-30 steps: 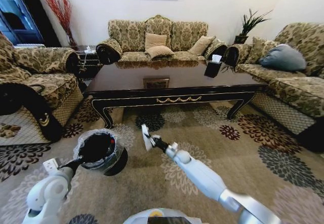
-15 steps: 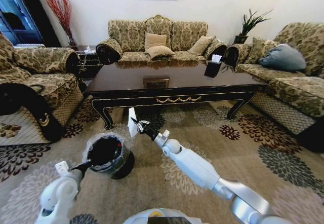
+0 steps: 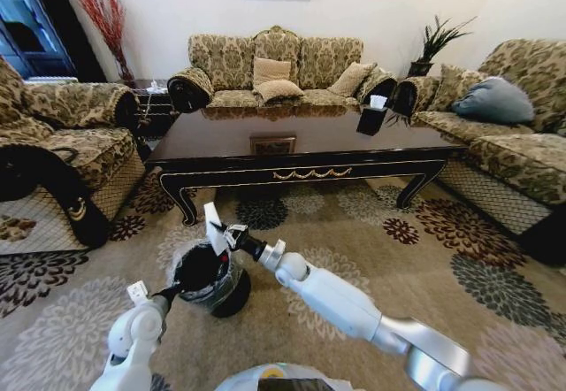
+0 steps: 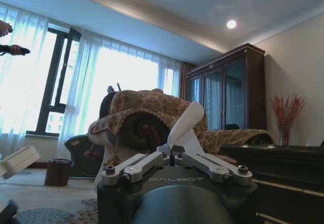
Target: Move to the front of the table and pick up the trash from the floor, then place it into the trash bin.
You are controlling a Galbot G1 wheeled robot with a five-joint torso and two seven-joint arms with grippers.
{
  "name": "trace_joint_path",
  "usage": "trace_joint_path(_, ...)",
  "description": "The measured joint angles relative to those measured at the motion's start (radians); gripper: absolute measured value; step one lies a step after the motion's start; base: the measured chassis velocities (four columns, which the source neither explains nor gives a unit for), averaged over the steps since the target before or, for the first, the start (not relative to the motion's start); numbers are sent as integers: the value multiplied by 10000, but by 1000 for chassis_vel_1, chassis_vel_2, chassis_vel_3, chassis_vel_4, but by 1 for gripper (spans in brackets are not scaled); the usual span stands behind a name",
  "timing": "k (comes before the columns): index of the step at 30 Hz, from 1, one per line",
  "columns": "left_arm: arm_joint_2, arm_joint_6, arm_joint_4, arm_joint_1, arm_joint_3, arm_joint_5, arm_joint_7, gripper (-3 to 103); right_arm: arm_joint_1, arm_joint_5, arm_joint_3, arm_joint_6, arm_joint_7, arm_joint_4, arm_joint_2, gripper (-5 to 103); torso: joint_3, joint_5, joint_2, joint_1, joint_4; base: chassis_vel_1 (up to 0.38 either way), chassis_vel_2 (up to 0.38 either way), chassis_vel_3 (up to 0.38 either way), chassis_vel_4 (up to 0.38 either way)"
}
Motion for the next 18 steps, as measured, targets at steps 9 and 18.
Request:
trace_joint_path(9,-12,0,-84,6,-23,-13,4,2,-299,-460,-263,197,108,-284,76,-1,0,0,-1,0,0,0,0,0,0)
trace_joint_path(18,103,0,-294,102,-202,-84,25,2,-542,-701,-412,280,346,-133,-194,37,0,0,0,0,1,0,0,0,0)
